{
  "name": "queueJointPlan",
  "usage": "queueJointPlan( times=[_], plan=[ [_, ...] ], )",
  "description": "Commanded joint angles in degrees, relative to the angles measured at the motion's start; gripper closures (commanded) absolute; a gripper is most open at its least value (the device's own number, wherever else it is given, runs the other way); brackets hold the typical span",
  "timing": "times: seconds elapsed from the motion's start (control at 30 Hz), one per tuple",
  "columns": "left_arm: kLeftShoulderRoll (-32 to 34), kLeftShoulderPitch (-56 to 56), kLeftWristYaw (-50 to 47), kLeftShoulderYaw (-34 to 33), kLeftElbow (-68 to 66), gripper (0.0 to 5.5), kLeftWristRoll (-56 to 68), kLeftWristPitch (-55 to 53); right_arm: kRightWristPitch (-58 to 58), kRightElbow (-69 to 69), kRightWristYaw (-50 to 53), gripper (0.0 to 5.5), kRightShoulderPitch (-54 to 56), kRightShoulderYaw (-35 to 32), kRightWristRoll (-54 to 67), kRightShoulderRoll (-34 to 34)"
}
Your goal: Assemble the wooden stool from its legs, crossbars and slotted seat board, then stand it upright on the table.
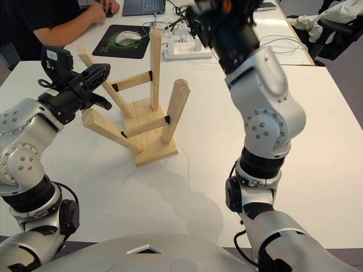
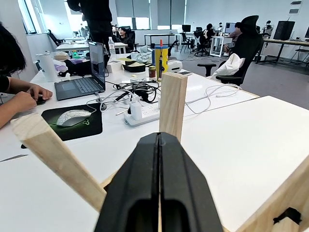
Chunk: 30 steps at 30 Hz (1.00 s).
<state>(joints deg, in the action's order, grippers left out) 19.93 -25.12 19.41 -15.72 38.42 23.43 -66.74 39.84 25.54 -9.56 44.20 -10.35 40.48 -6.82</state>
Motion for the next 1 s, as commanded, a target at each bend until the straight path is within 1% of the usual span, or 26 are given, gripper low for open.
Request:
queueJointPlan(
  times=[0.03,0.13,0.23,0.27,0.33,0.37,0.4,0.43,0.47,0.53,0.63,0.7,0.8,0.9,0.93,1.0],
  plan=[
    [0.4,0.6,-1.4,1.3,-0.8,5.50,0.0,1.1,-0.3,-3.7,1.2,5.48,4.8,-1.2,2.0,0.1],
    [0.5,0.7,-2.2,1.6,-0.8,5.50,0.2,1.6,-1.0,-5.6,1.3,5.48,6.6,-1.5,2.3,-0.2],
    [0.6,0.8,-2.7,2.0,-0.9,5.50,0.2,1.9,-0.7,-5.4,0.7,5.48,3.9,0.6,1.5,-0.2],
    [0.7,0.6,-2.9,1.9,-1.0,5.50,0.4,1.9,1.4,-4.7,0.7,5.48,1.7,1.7,2.1,-0.3],
    [1.1,0.5,-2.9,1.7,-1.3,5.50,0.6,2.0,8.5,-2.4,-1.0,5.48,-5.4,6.0,4.5,-2.5],
    [1.2,0.5,-3.0,1.4,-1.2,5.50,0.7,2.0,13.6,-1.6,-2.4,5.48,-9.1,9.1,5.4,-5.2],
    [1.2,0.7,-3.1,1.2,-1.0,5.50,0.8,1.8,16.1,-0.6,-4.5,5.48,-12.5,12.0,5.5,-7.8],
    [1.1,0.8,-3.3,1.1,-0.8,5.50,1.0,1.7,18.8,-0.3,-4.6,5.48,-15.3,12.8,6.2,-8.6],
    [0.9,1.0,-3.5,0.9,-0.6,5.50,1.1,1.5,19.0,0.3,-5.3,5.48,-16.8,13.3,6.1,-9.1],
    [1.1,1.7,-3.7,1.0,-0.3,5.50,1.4,1.4,16.3,0.0,-3.5,5.48,-15.7,10.1,7.4,-6.3],
    [0.8,3.1,-4.1,1.2,0.3,5.50,2.0,1.0,4.8,-2.0,-1.2,5.48,-7.8,3.2,5.5,-3.4],
    [0.7,4.1,-4.4,1.4,1.0,5.50,2.2,0.8,-0.6,-3.5,-0.8,5.48,-2.6,-0.5,4.0,-4.4],
    [0.5,5.4,-5.1,1.2,1.7,5.50,2.3,0.9,-3.1,-5.8,0.2,5.48,3.3,-4.7,4.9,-6.2],
    [0.6,6.1,-5.7,1.2,1.9,5.50,2.6,1.2,-1.9,-5.2,0.8,5.48,4.4,-5.2,7.7,-5.9],
    [0.6,6.0,-5.9,1.2,1.9,5.50,2.7,1.3,-0.9,-4.6,0.5,5.48,3.2,-4.4,8.4,-5.7],
    [0.6,5.5,-6.0,1.4,1.5,5.50,2.9,1.5,3.4,-3.3,-0.5,5.48,-2.4,-0.2,9.9,-5.6]
  ],
)
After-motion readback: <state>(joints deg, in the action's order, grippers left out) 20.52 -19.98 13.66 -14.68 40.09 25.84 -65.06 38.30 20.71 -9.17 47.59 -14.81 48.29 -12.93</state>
